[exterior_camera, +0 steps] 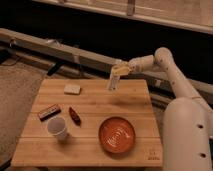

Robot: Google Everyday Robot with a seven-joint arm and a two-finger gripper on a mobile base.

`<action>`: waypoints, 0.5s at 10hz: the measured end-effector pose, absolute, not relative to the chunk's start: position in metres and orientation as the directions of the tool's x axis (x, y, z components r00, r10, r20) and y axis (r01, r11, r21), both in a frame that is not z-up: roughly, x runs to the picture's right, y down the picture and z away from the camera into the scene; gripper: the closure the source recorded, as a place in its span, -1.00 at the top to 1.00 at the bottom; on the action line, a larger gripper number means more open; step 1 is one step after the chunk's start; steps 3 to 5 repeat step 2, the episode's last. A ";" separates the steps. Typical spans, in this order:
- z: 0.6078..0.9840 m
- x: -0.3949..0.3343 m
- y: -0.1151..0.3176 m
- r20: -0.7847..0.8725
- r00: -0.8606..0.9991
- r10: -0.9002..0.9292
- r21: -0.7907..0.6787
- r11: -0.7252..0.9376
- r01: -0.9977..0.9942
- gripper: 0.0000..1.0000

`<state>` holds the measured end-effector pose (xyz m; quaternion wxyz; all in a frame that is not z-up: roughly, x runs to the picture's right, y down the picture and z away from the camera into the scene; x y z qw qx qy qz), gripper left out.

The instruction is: Stand the bottle upright

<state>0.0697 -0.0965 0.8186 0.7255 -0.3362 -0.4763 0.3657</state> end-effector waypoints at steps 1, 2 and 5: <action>0.818 0.070 -0.097 0.445 0.278 0.851 -0.836 0.507 -0.211 -1.00; 0.818 0.071 -0.097 0.445 0.278 0.851 -0.836 0.506 -0.212 -1.00; 0.818 0.071 -0.097 0.445 0.278 0.851 -0.836 0.506 -0.212 -1.00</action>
